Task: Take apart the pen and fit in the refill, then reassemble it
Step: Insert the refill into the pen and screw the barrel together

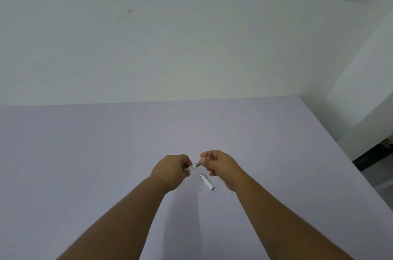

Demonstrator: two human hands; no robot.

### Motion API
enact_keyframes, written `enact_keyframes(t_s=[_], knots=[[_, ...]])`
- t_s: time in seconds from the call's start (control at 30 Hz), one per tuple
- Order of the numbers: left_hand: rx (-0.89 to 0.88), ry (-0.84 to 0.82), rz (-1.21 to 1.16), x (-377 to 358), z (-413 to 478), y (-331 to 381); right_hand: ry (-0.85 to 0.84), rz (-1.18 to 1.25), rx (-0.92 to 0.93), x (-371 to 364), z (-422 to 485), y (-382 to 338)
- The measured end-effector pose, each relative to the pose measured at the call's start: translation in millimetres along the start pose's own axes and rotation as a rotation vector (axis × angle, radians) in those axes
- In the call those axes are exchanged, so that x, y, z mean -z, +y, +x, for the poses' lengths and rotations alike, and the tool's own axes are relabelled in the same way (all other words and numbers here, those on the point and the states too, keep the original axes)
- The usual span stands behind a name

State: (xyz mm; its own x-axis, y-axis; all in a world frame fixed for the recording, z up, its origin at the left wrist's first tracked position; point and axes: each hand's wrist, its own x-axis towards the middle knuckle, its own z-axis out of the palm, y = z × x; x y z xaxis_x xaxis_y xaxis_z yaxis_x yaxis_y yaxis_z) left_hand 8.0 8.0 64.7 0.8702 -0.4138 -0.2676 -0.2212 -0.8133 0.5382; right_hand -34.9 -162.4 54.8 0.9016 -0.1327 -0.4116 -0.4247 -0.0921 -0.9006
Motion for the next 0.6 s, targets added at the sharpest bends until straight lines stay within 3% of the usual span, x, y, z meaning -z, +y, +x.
enact_keyframes(t_s=[0.17, 0.3, 0.43, 0.6], knots=[[-0.007, -0.007, 0.003, 0.1, 0.5, 1.4, 0.021, -0.099, -0.068, -0.4, -0.3, -3.8], [-0.013, -0.003, 0.007, 0.2, 0.9, 1.4, -0.011, -0.008, -0.007, 1.0, -0.4, -2.3], [-0.041, -0.003, 0.018, -2.1, 1.1, 4.8, 0.035, -0.119, -0.096, 1.2, 0.0, -4.8], [-0.035, 0.014, 0.039, -2.3, 3.5, 3.2, -0.003, 0.012, -0.025, 3.4, 1.3, -0.8]])
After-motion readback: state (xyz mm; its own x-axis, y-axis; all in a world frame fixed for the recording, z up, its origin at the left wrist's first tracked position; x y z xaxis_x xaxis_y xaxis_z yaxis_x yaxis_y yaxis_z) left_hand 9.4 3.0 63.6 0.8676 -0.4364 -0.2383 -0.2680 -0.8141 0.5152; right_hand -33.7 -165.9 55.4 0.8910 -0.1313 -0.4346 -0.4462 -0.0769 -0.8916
